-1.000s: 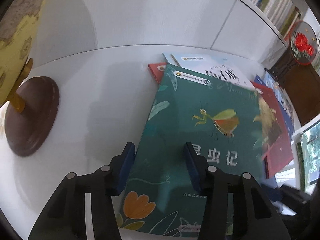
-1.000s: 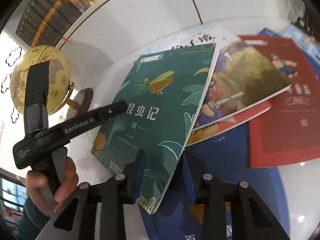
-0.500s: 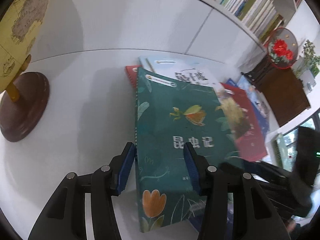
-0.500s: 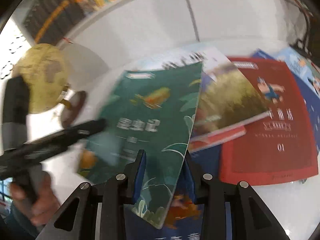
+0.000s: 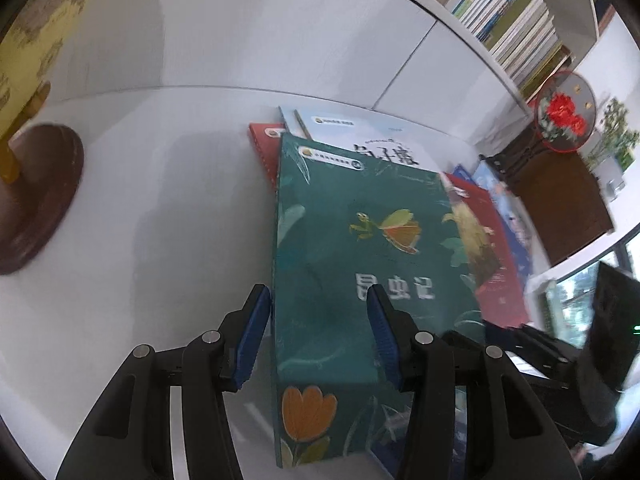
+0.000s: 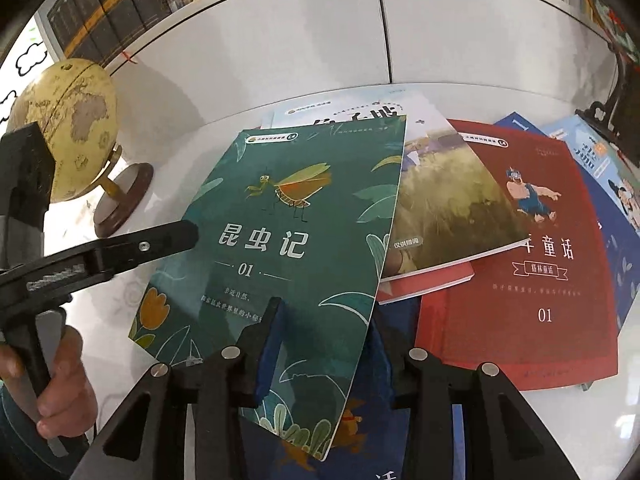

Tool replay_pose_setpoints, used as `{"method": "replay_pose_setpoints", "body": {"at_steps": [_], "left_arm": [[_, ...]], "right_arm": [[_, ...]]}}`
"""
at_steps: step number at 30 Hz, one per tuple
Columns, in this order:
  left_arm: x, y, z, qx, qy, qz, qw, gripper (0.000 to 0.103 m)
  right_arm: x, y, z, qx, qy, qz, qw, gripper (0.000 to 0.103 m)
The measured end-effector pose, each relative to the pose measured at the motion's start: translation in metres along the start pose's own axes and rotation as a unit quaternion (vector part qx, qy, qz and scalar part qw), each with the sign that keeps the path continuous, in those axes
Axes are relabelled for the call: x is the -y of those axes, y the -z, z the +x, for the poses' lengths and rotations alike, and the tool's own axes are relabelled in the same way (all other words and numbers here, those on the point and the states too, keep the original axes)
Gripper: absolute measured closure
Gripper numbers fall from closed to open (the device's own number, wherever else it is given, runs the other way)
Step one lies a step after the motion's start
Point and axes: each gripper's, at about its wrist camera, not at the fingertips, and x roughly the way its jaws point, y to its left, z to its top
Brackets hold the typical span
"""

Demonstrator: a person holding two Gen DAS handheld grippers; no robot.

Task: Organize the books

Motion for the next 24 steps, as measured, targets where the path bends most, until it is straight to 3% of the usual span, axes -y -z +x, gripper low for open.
{"method": "replay_pose_setpoints", "body": {"at_steps": [5,13,17,21,24], "left_arm": [[0.007,0.001,0.012,0.001,-0.024,0.016,0.9996,0.056],[0.0,-0.001,0.014,-0.006,-0.012,-0.011,0.9999,0.056],[-0.014,-0.004,-0.003,0.016,0.045,-0.062,0.9969,0.059],[-0.033,-0.007,-0.017,0.028,0.146,-0.126,0.9809,0.06],[-0.029,-0.007,-0.017,0.029,0.145,-0.124,0.9811,0.06]], "right_arm": [[0.004,-0.001,0.0,-0.004,-0.008,0.003,1.0,0.064],[0.007,-0.001,0.001,-0.004,-0.02,0.016,1.0,0.064],[0.014,0.001,0.001,-0.005,-0.039,0.03,0.999,0.063],[0.03,0.004,0.002,0.0,-0.086,0.053,0.995,0.063],[0.029,0.005,0.002,0.003,-0.09,0.052,0.995,0.063]]}}
